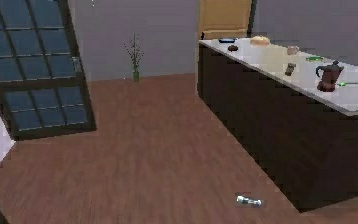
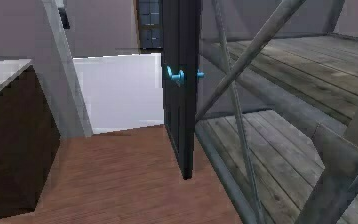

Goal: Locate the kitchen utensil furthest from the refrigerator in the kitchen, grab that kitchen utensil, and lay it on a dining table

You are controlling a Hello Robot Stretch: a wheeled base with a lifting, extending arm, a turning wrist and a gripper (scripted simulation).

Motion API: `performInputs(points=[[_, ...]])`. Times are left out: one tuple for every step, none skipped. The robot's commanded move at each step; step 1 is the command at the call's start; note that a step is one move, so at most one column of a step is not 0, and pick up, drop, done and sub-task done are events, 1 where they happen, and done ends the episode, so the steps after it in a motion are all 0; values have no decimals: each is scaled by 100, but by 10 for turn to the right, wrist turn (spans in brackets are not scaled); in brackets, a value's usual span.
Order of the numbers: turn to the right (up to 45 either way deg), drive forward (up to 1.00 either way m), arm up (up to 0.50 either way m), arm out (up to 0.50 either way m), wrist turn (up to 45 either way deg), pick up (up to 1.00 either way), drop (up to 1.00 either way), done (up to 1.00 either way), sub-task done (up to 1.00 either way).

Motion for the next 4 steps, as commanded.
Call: performInputs(points=[[-30, 0, 0, 0, 0, 0, 0, 0, 0], [0, 20, 0, 0, 0, 0, 0, 0, 0], [0, 100, 0, 0, 0, 0, 0, 0, 0], [30, 0, 0, 0, 0, 0, 0, 0, 0]])
